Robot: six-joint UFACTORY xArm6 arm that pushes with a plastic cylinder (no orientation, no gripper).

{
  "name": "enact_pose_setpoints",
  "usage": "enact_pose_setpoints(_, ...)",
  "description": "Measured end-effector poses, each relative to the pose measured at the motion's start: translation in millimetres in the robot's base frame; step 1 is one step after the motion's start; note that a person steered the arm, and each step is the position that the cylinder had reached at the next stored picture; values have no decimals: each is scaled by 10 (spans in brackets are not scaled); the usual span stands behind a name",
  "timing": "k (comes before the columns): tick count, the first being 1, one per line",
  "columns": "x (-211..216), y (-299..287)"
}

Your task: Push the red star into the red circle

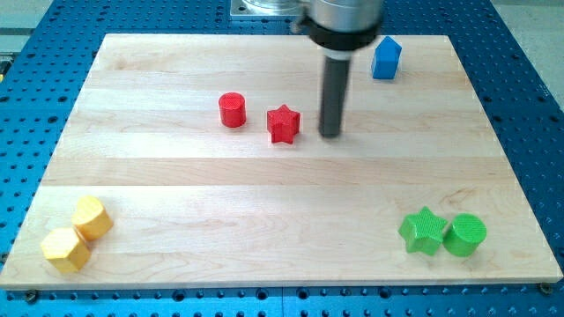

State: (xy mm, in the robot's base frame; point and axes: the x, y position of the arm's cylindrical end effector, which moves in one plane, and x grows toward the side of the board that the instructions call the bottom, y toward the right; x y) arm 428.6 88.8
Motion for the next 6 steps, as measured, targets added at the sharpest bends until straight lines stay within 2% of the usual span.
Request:
enact_pose_setpoints(1, 283, -210)
enact_pose_setpoints(3, 51, -1248)
enact_pose_setpoints(4, 294, -1453)
enact_pose_setpoints(5, 531, -1060)
enact_pose_setpoints(6, 78, -733)
